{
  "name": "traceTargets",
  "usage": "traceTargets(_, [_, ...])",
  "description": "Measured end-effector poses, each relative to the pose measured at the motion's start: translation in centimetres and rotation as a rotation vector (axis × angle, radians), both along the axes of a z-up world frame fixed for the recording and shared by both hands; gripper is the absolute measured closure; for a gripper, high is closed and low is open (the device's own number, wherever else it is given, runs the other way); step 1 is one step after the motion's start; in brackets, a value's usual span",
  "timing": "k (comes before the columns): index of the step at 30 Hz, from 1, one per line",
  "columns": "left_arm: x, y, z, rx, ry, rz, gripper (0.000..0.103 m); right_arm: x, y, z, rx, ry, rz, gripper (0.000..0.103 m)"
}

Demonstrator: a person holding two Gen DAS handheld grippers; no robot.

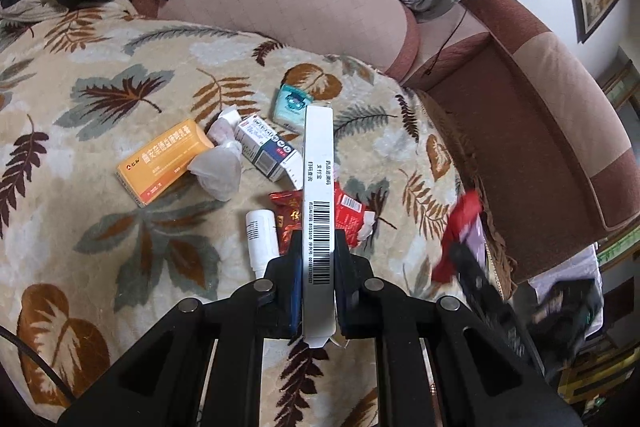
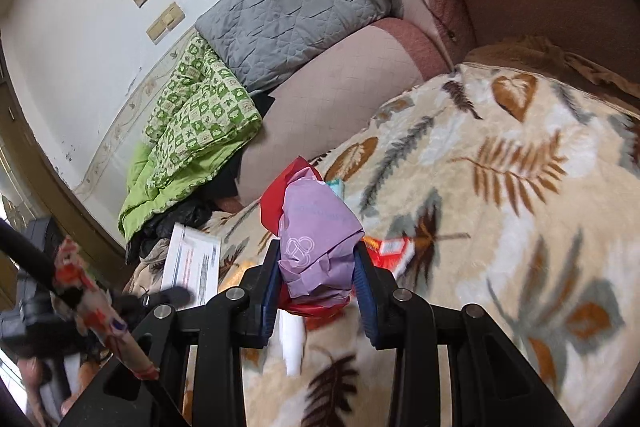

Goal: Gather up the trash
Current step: 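Carry the wrapper in the right tool while the left tool carries the box to the wastebasket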

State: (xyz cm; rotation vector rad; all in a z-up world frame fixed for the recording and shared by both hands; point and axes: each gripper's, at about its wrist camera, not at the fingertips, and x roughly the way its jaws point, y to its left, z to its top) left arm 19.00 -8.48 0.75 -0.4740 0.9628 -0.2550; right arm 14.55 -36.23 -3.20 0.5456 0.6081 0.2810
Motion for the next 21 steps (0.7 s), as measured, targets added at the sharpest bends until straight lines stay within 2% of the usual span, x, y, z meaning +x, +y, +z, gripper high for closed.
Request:
traceTargets(4, [-1.6,-0.7,0.5,0.014,-0.029,-0.004,0.091,-3.4,-0.7,0.5,0.003,0.024,-0.006,0.066])
traceTargets(7, [-4.3,-1.6,0.6,0.013,-0.041,-0.028,0.091,-6.5,-1.4,1.6,0.007,0.024,0.001,0.066])
traceTargets(16, [-17.3,-7.3,3.1,0.076,-0.137,-0.125,0.091,-16.7,-4.0,4.9,0.034,-0.053,-0.047,0.066])
traceTargets(21, [-21.7,-10.3,5.3,0.090,-0.192,-0.200,0.091,-21.8,-6.6,6.5,0.044,-0.090,-0.111,0.066])
